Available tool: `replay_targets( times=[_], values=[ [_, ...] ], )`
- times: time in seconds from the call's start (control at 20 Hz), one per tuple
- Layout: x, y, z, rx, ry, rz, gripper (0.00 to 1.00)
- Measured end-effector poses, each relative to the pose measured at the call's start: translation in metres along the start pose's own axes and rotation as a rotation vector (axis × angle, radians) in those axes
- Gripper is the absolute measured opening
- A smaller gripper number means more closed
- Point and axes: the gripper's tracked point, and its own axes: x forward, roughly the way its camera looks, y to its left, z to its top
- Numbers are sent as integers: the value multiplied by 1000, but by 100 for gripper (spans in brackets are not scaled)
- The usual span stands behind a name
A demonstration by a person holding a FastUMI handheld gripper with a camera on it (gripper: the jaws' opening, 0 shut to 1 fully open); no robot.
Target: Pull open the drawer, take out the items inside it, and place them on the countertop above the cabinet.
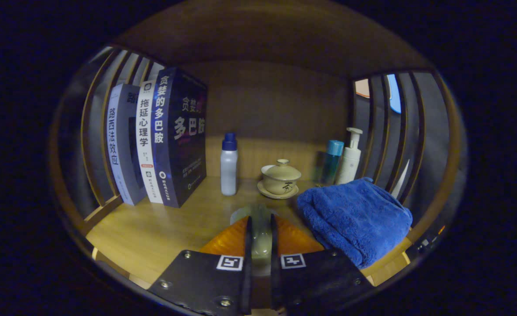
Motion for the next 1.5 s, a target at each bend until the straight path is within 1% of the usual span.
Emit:
replay_targets(
  times=[0.05, 0.1, 0.15, 0.2, 0.25, 0.3, 0.4, 0.6, 0.65, 0.75, 0.95, 1.05, 1.2, 1.3, 1.4, 1.5],
  values=[
    [-1, 5, -9, 30, 47, 33, 18],
    [-4, 6, -13, 68, 84, 41, 26],
    [-7, 7, -12, 116, 85, 61, 34],
    [-11, 1, -10, 157, 82, 37, 55],
    [-28, -8, -11, 173, 99, 3, 76],
    [-33, -12, -13, 178, 103, -4, 98],
    [-50, -15, -16, 158, 114, -5, 100],
    [-103, -15, -18, 77, 99, 36, 100],
    [-117, -16, -17, 61, 87, 37, 100],
    [-147, -24, -14, 17, 62, 10, 100],
    [-214, -13, -5, 16, 13, 43, 100],
    [-247, -13, -7, 8, -18, 45, 100],
    [-292, -1, -29, -10, -42, 65, 100],
    [-318, 5, -45, 9, -48, 76, 100],
    [-333, 14, -67, 32, -44, 98, 100],
    [-343, 13, -86, 29, -50, 91, 100]
  ],
)
